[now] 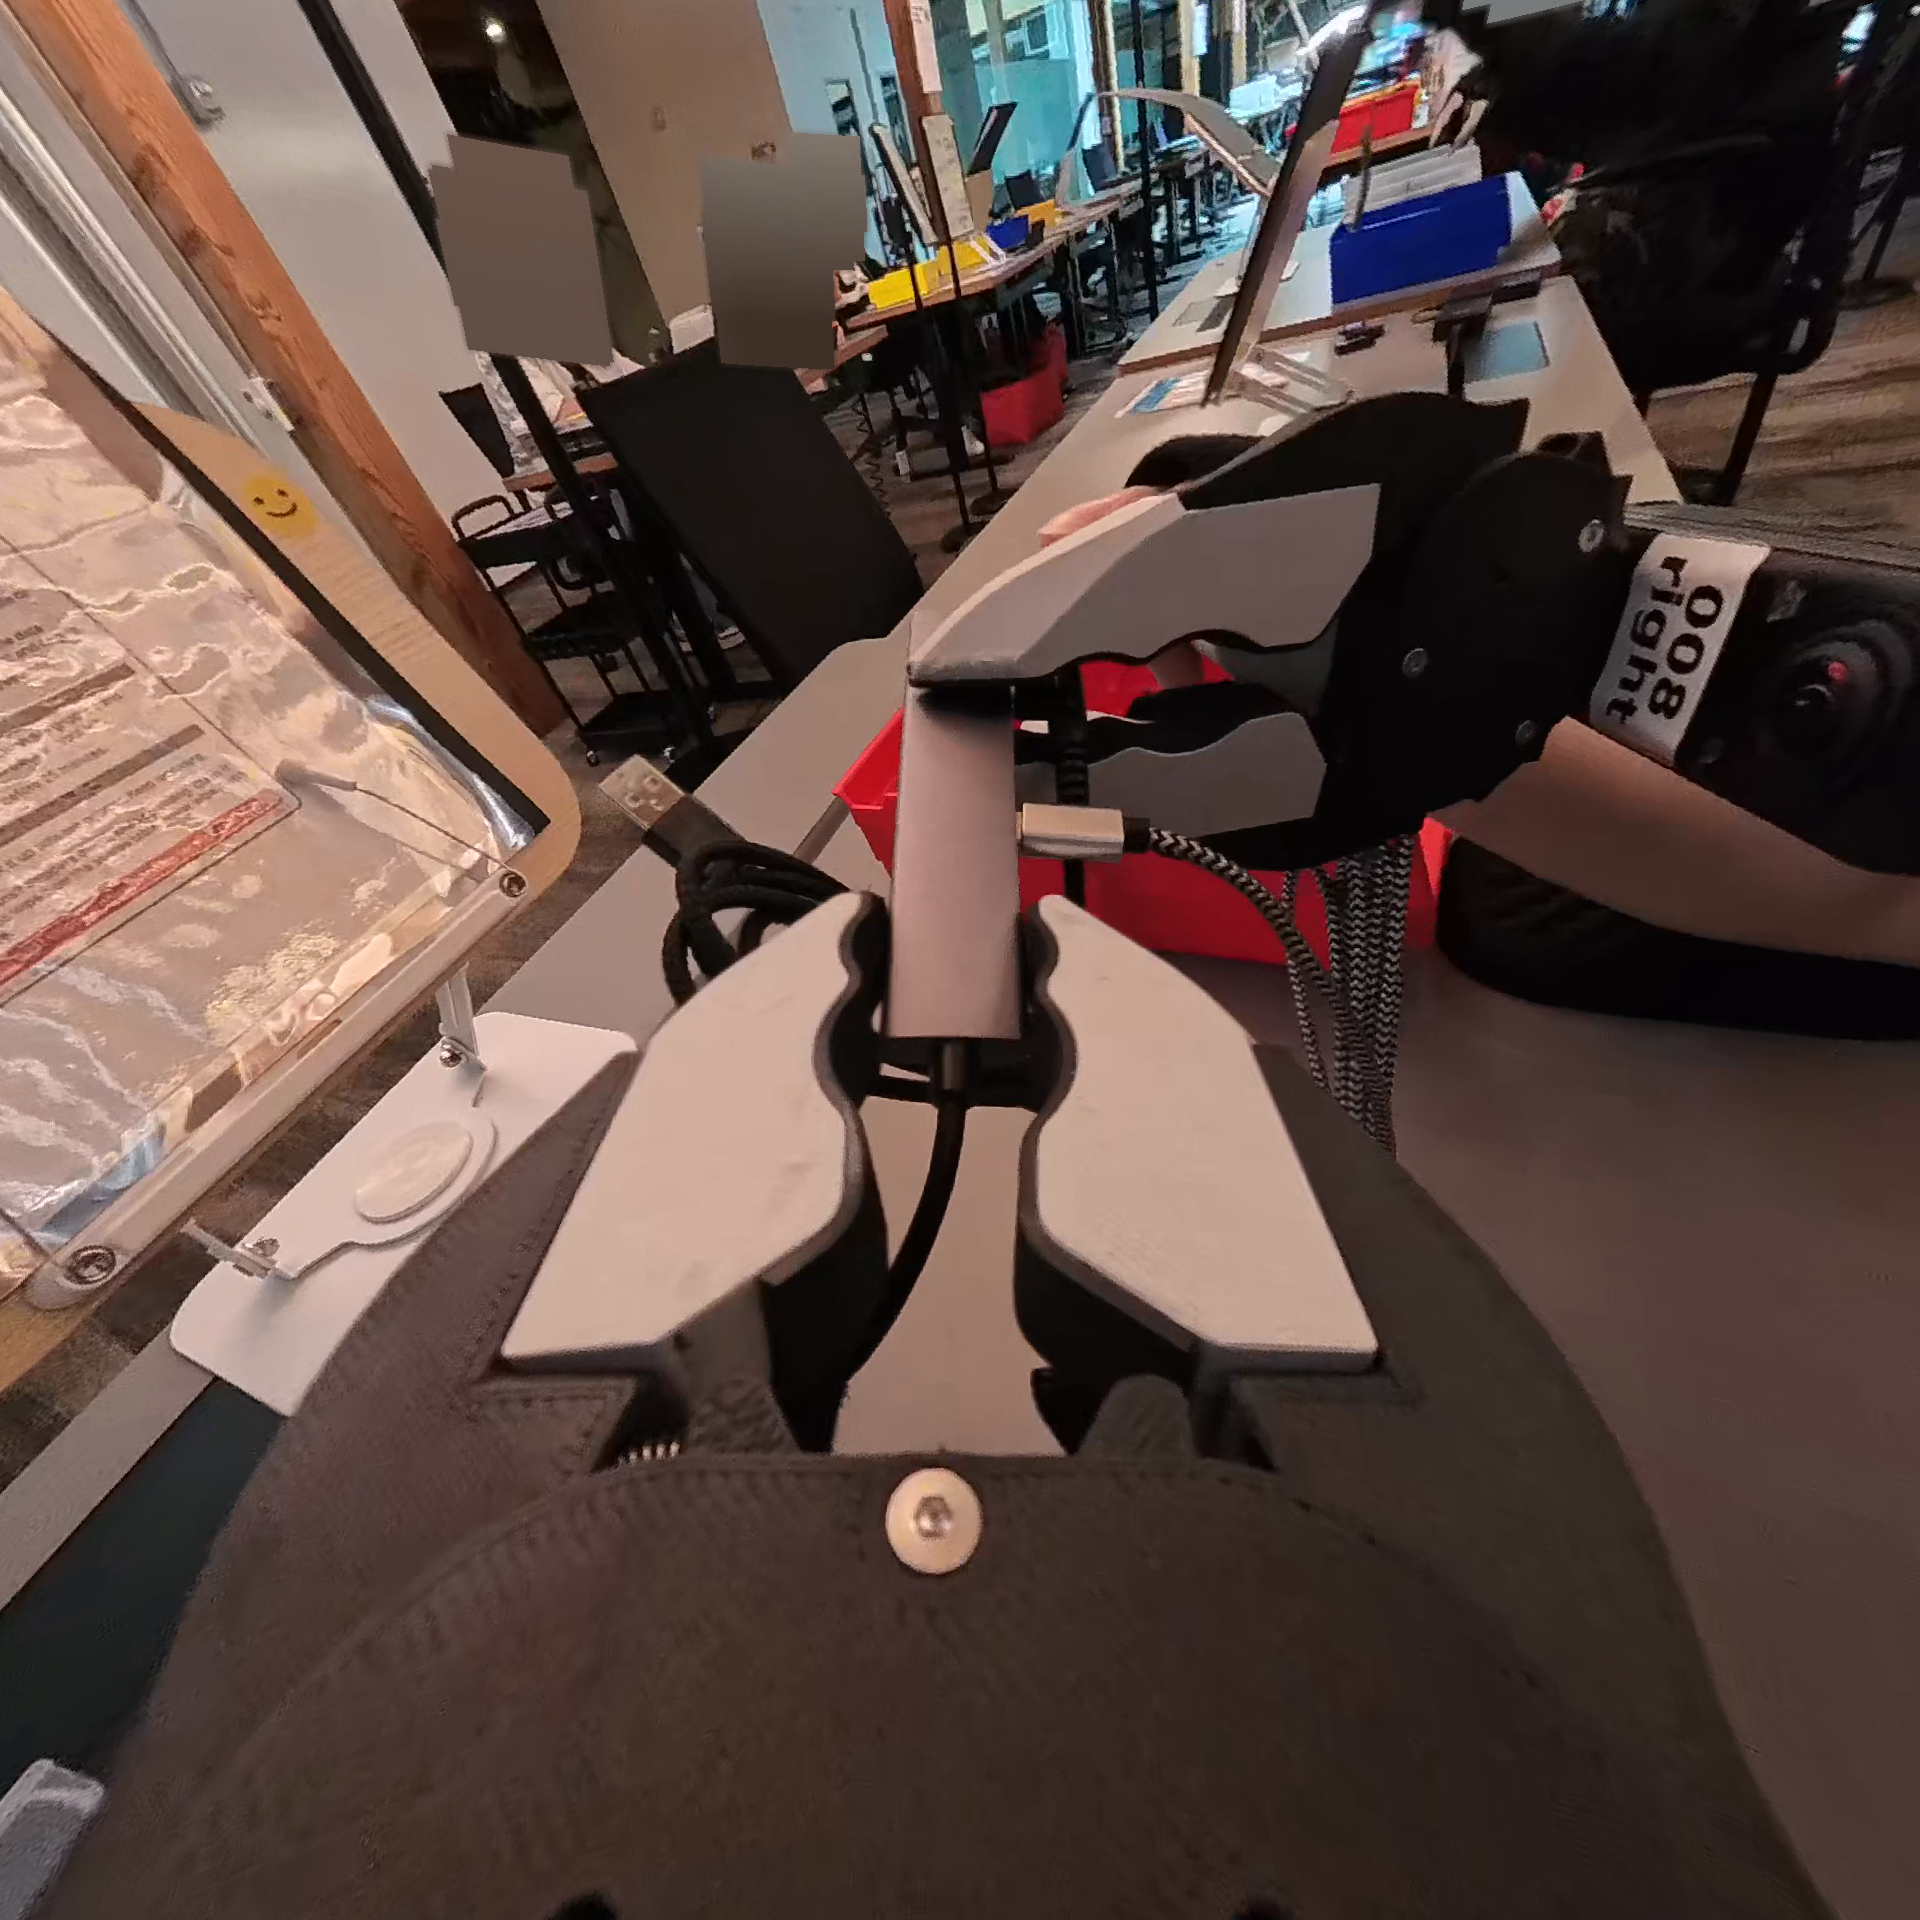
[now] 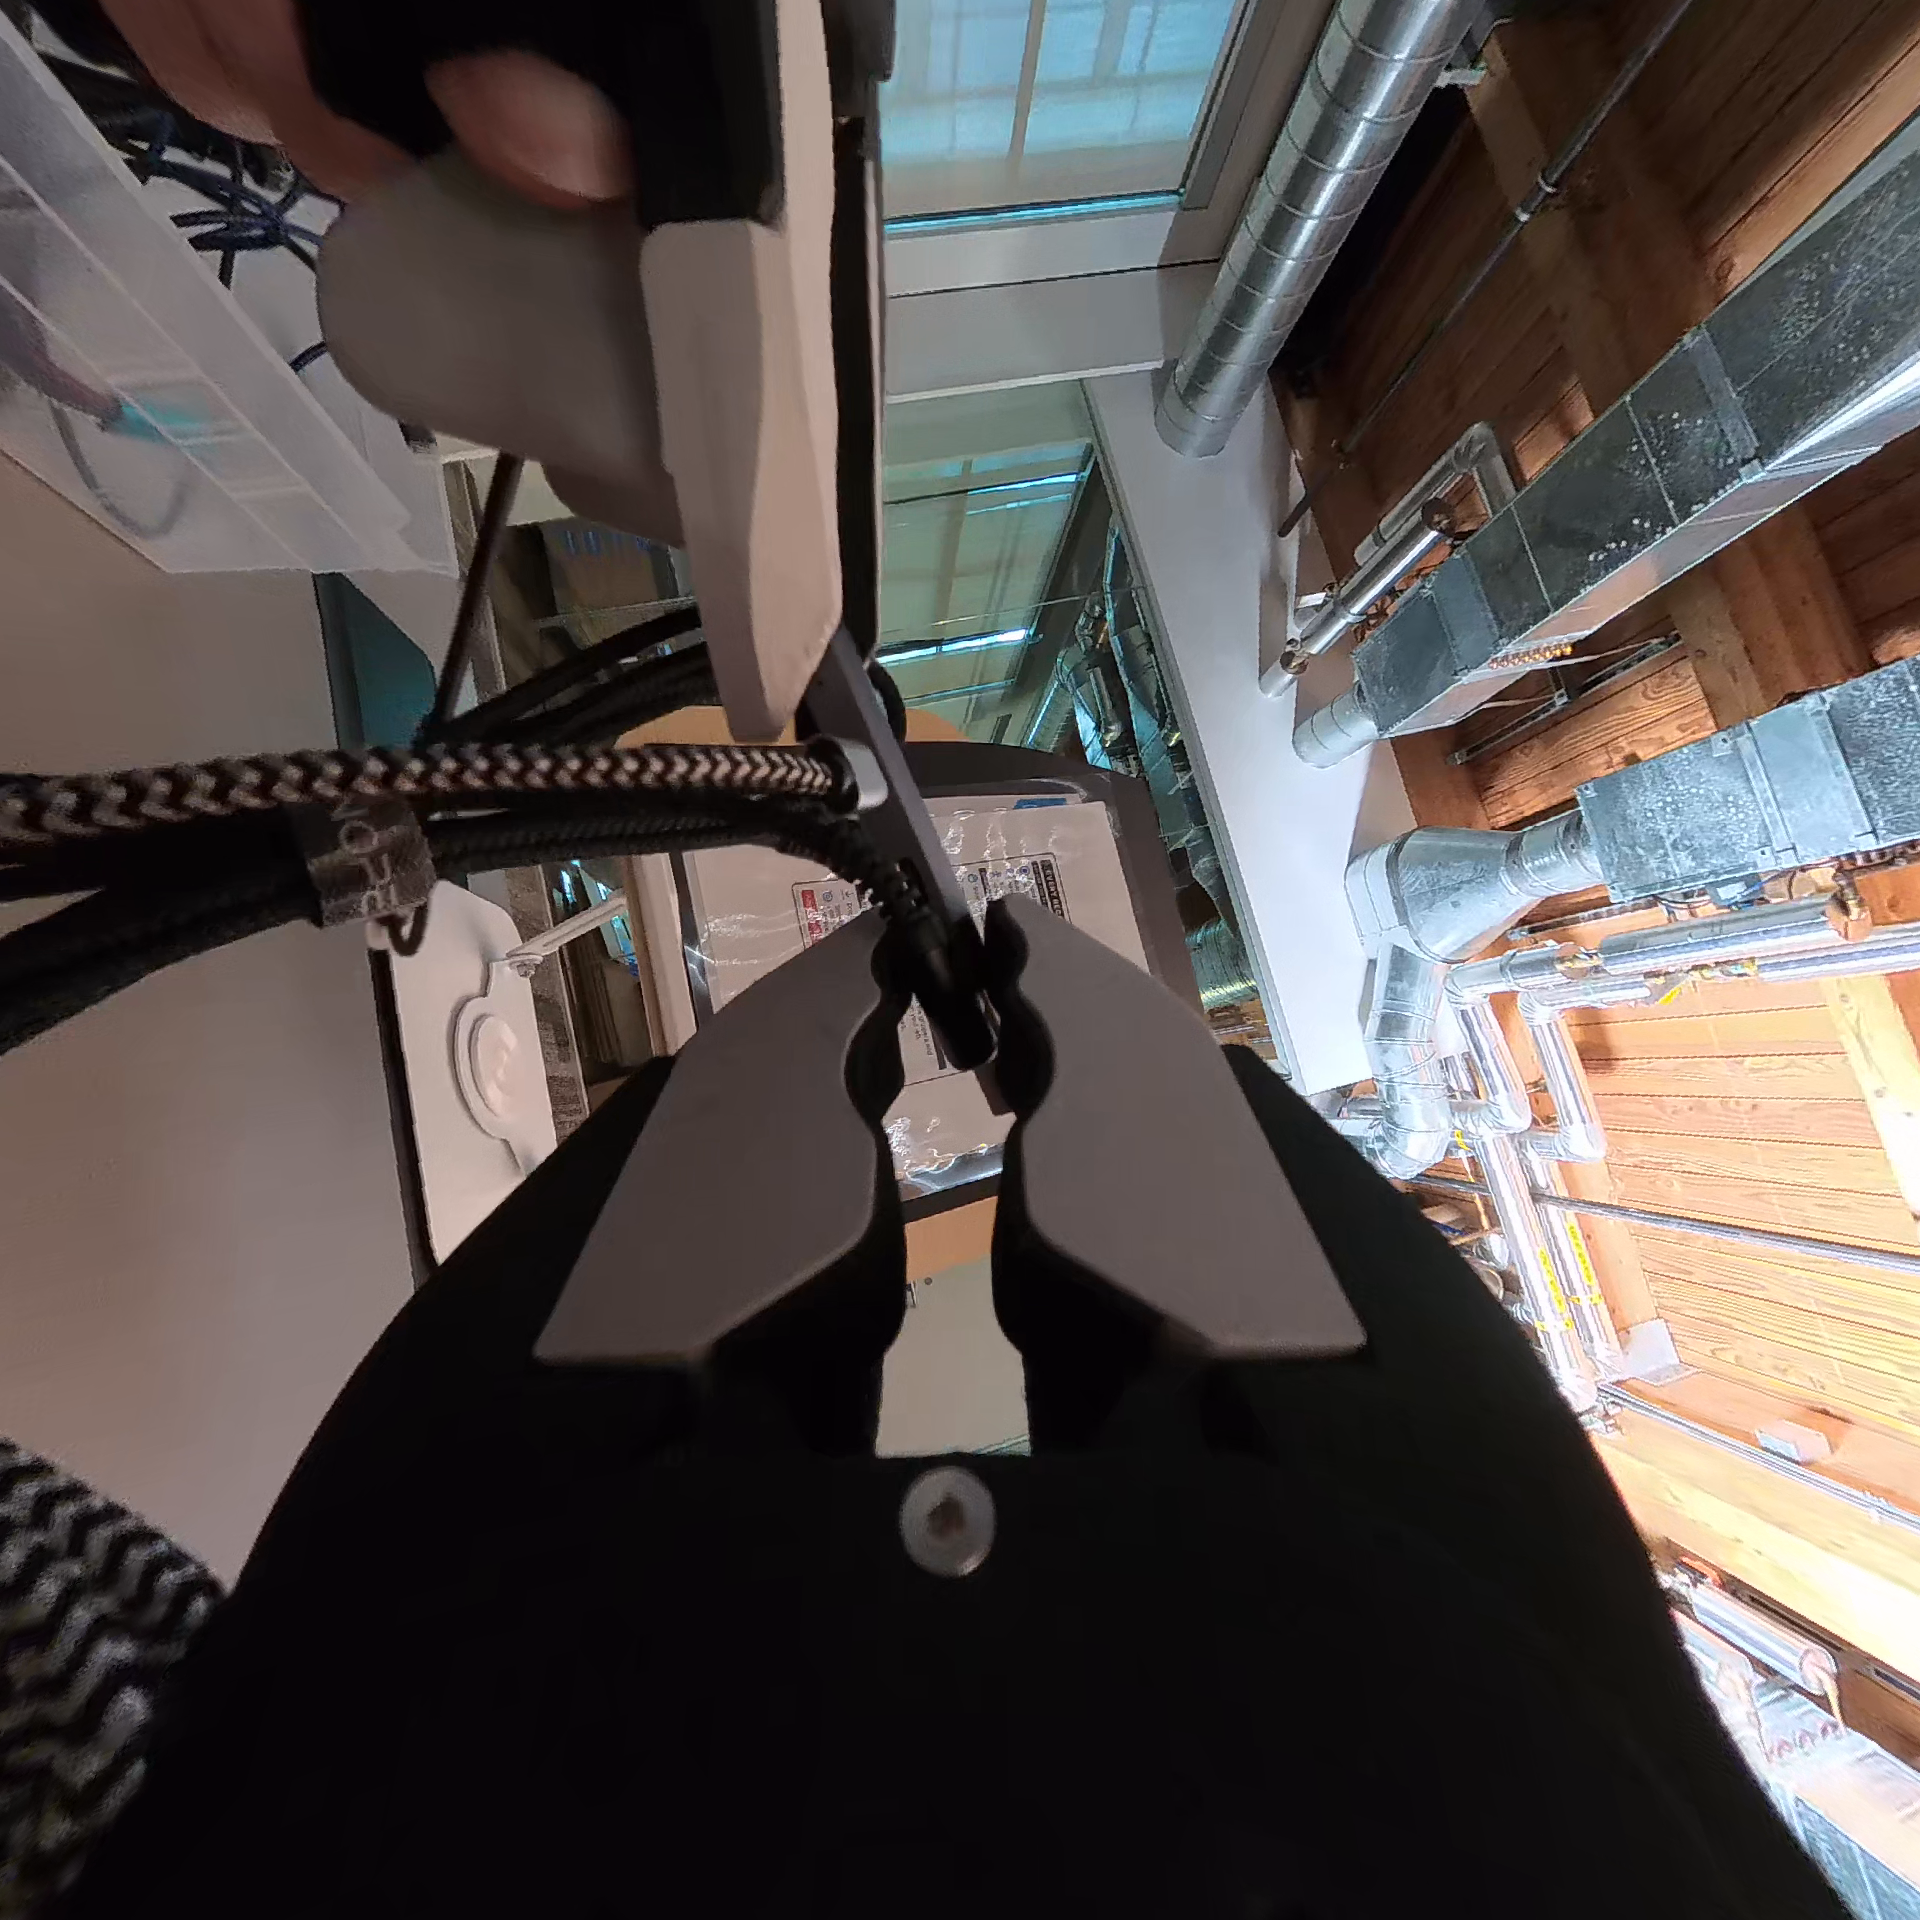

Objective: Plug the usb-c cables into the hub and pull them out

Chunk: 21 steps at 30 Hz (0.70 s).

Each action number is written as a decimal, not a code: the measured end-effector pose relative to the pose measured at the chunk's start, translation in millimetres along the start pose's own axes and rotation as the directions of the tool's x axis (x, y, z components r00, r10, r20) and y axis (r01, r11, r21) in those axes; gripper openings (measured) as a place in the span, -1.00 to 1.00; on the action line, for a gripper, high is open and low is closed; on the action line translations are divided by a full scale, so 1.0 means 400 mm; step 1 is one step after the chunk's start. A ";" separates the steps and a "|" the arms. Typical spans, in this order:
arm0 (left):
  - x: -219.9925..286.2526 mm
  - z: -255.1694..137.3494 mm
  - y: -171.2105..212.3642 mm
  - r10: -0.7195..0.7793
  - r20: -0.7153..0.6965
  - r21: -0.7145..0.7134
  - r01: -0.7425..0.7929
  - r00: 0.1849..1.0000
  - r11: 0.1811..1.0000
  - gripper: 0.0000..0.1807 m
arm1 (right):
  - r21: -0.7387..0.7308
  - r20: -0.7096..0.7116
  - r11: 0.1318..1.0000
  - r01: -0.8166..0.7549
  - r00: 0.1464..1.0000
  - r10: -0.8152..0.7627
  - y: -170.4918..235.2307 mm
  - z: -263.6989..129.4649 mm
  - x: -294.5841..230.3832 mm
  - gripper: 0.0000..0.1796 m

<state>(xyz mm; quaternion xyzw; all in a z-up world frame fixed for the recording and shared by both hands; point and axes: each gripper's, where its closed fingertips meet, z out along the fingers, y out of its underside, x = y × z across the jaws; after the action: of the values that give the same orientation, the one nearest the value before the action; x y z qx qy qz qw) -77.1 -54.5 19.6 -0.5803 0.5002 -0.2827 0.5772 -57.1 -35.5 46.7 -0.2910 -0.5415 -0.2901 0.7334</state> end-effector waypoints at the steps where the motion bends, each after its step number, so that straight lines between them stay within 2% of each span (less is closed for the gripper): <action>1: 0.000 0.001 0.002 -0.008 -0.005 0.000 0.008 1.000 1.000 -0.73 | -0.001 0.002 1.000 0.001 1.000 -0.001 0.001 0.000 -0.001 -0.85; 4: -0.002 0.001 0.003 -0.017 -0.003 -0.011 0.017 1.000 1.000 -0.73 | 0.000 0.012 1.000 -0.008 1.000 0.008 0.003 0.002 -0.007 -0.85; 9: -0.011 0.006 -0.001 0.073 0.097 -0.032 -0.071 0.993 0.997 -0.73 | -0.014 0.021 1.000 -0.016 1.000 0.016 0.015 0.009 -0.011 -0.84; 14: -0.050 -0.006 -0.008 0.166 0.249 -0.061 -0.156 0.954 0.986 -0.73 | -0.038 0.019 0.997 -0.073 0.997 0.073 0.039 0.015 -0.001 -0.76; 17: -0.093 -0.031 -0.014 0.151 0.338 -0.046 -0.144 0.929 0.989 -0.73 | -0.028 -0.017 0.994 -0.104 0.994 0.103 0.054 0.006 0.025 -0.76; 19: -0.121 -0.050 -0.017 0.130 0.391 -0.031 -0.128 0.911 0.991 -0.73 | -0.021 -0.027 0.975 -0.221 0.975 0.221 0.060 0.003 0.049 -0.77; 21: -0.142 -0.065 -0.020 0.129 0.438 -0.029 -0.130 0.890 0.991 -0.73 | -0.006 -0.026 0.902 -0.431 0.902 0.430 0.046 0.006 0.075 -0.77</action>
<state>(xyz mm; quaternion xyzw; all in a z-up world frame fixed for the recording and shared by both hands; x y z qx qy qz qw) -117.9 -14.4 45.8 -0.5940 0.3947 -0.1061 0.6929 -37.6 -24.8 74.1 -0.4040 -0.4535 -0.1275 0.7842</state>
